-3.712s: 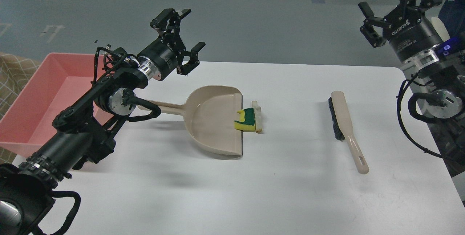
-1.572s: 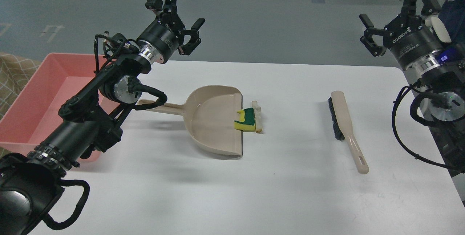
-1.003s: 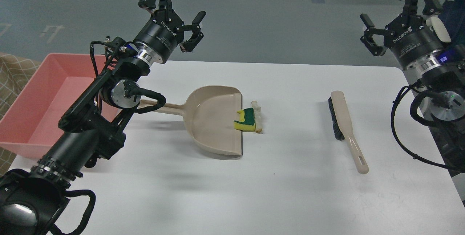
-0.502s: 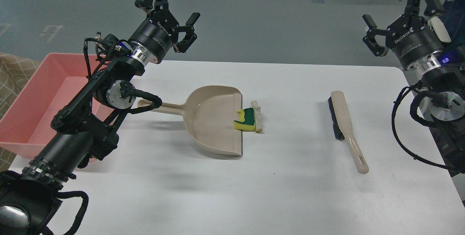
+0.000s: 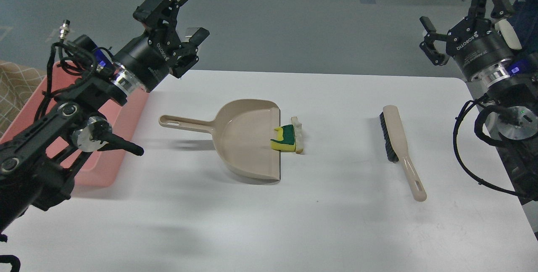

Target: Sweep and dump garbage into bin

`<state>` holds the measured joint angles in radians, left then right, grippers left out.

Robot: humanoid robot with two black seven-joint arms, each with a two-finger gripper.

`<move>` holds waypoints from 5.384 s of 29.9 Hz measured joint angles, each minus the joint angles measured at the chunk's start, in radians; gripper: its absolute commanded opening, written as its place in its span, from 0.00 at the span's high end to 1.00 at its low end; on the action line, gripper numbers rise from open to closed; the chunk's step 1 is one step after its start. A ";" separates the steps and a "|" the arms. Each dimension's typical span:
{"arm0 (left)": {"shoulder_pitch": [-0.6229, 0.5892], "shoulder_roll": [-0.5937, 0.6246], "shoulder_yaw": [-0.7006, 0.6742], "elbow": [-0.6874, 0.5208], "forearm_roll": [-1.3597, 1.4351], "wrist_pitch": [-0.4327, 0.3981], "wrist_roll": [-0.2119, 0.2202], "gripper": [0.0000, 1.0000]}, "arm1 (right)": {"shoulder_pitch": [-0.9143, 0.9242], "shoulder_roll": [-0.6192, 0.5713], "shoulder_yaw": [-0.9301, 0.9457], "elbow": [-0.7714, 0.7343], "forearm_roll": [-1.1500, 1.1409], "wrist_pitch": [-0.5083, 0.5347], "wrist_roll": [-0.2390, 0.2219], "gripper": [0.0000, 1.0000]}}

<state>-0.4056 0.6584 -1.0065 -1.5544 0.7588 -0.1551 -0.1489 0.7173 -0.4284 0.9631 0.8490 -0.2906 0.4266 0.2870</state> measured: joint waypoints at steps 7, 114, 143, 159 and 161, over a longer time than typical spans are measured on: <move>0.125 0.124 -0.004 -0.144 0.190 0.049 -0.001 0.02 | 0.000 0.001 0.000 -0.002 -0.001 0.000 0.001 0.00; 0.279 -0.368 -0.001 0.363 0.570 0.402 0.045 0.55 | -0.009 0.012 0.000 -0.007 -0.001 -0.022 0.001 0.00; 0.256 -0.368 0.017 0.364 0.568 0.488 0.038 1.00 | -0.004 -0.002 -0.003 0.000 -0.001 -0.022 -0.001 0.00; 0.252 -0.366 0.019 0.362 0.573 0.523 0.026 1.00 | -0.018 -0.284 -0.162 0.227 -0.246 -0.022 -0.038 0.00; 0.250 -0.365 0.019 0.362 0.573 0.524 0.026 1.00 | -0.018 -0.343 -0.193 0.272 -0.305 -0.028 -0.060 0.00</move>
<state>-0.1556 0.2931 -0.9878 -1.1922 1.3317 0.3692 -0.1230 0.6995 -0.7717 0.7706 1.1211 -0.5958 0.3981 0.2274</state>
